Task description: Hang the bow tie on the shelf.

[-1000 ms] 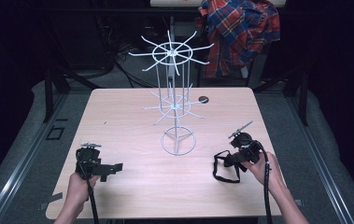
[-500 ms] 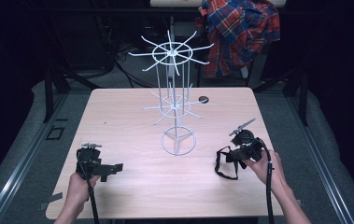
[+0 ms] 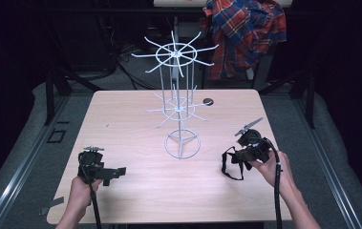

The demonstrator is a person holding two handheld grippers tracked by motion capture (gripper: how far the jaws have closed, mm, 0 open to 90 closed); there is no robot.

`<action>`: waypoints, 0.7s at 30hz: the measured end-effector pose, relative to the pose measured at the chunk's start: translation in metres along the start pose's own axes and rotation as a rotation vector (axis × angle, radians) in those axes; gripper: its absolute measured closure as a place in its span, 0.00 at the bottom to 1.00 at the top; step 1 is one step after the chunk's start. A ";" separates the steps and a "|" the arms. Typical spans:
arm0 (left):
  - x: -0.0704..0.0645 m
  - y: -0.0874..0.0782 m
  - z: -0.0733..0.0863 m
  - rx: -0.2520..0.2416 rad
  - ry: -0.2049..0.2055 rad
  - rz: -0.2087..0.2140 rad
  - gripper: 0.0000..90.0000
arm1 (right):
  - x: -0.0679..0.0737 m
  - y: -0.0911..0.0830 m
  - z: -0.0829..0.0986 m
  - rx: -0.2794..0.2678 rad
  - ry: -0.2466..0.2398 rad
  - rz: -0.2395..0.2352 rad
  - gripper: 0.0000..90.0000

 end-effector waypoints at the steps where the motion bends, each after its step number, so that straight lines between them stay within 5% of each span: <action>1: 0.000 0.000 0.000 0.000 0.000 0.000 0.00 | 0.000 0.000 0.000 0.000 0.000 0.000 0.99; 21: 0.000 0.001 0.001 0.006 0.001 0.004 0.00 | 0.011 -0.009 -0.015 -0.002 -0.056 -0.007 0.99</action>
Point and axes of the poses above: each handheld gripper's, and its own axes: y roughly forward along the jaws, z roughly out of its underside, x roughly to its left, the point moved 7 cm from there along y, roughly forward along the jaws, and after that the axes turned 11 degrees about -x, right-handed, at the moved point
